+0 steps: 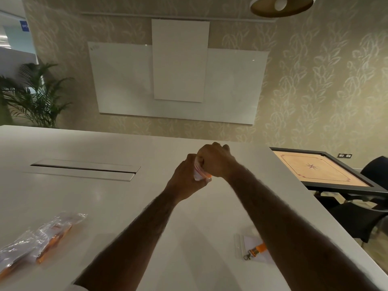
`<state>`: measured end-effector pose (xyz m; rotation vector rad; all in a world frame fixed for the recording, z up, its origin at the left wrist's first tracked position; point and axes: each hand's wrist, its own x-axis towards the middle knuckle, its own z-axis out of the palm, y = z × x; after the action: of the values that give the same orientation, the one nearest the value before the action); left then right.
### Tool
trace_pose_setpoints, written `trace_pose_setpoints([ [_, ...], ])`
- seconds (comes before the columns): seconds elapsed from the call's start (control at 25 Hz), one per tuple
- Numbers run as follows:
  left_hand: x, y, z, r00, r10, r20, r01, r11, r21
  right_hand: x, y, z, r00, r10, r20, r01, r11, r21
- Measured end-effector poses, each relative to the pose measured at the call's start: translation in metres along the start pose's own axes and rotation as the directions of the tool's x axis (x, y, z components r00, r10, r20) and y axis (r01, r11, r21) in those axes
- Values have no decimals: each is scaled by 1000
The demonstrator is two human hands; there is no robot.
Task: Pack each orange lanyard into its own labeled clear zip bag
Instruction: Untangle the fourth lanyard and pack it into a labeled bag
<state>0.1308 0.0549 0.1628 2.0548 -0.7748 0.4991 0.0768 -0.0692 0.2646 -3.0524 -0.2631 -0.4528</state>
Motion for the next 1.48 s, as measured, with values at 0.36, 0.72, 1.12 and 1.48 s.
trace_pose_setpoints([
  [0.36, -8, -16, -3, 996, -86, -3, 85, 995, -56, 1, 21, -18, 999, 39, 37, -51, 911, 409],
  [0.72, 3, 4, 2, 997, -79, 11, 80, 995, -54, 2, 10, 6, 983, 27, 181, -49, 992, 119],
  [1.12, -1, -2, -6, 971, -237, -18, 233, 966, -114, -18, 27, -5, 942, -30, 335, -217, 706, 674],
  [1.48, -4, -5, -24, 985, -173, 2, 163, 921, -354, -12, 47, 11, 971, 52, 234, -176, 817, 549],
])
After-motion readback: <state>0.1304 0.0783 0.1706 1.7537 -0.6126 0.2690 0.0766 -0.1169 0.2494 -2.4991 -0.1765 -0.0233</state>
